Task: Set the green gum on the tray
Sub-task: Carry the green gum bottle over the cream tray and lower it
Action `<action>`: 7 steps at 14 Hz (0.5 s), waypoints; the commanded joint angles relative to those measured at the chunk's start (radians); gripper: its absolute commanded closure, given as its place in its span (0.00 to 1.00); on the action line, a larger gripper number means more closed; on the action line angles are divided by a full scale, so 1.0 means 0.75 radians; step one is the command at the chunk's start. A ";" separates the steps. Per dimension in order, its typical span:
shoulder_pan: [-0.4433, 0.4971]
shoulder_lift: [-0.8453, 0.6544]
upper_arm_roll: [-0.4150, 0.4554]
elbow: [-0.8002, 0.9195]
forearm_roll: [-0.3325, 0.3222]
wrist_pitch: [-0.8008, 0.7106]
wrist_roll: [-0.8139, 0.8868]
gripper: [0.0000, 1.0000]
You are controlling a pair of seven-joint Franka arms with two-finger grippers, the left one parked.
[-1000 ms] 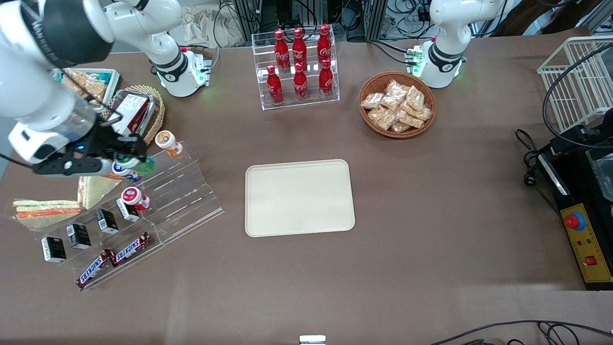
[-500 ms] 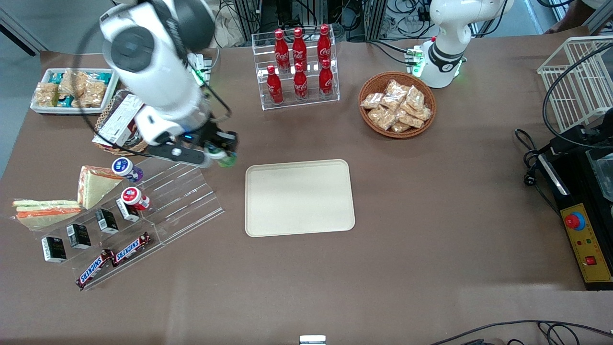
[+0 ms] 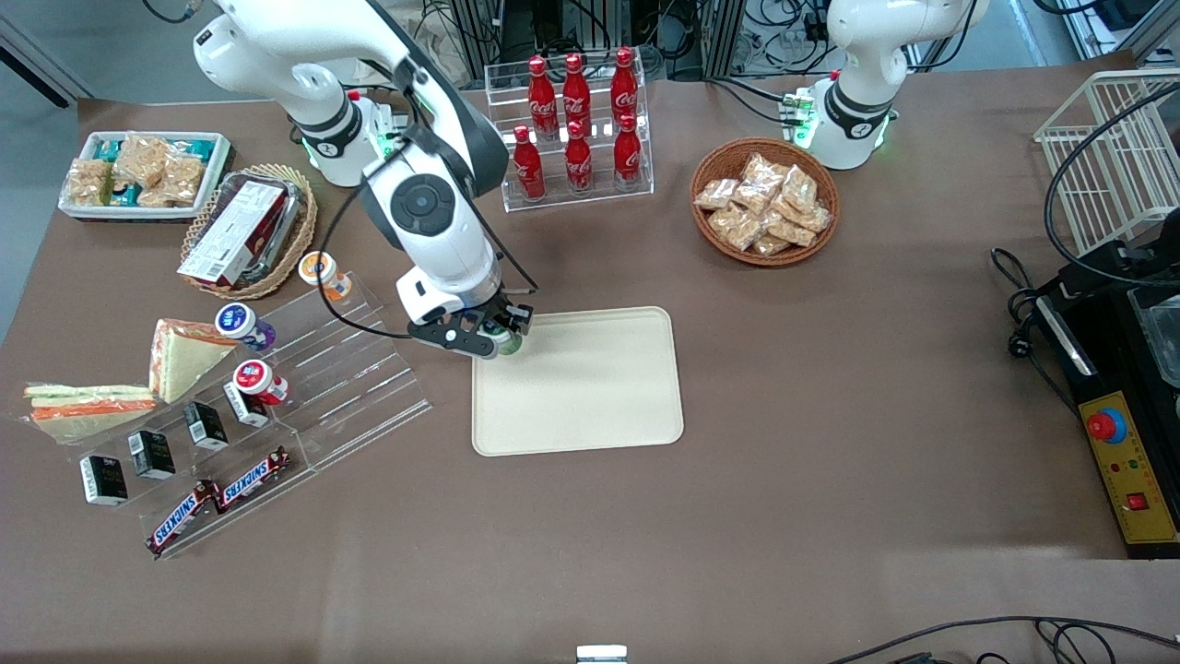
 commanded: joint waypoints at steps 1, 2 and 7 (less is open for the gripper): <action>0.033 0.024 -0.017 -0.149 0.021 0.218 0.038 0.83; 0.035 0.030 -0.015 -0.174 0.021 0.269 0.038 0.83; 0.035 0.056 -0.017 -0.248 0.019 0.367 0.038 0.83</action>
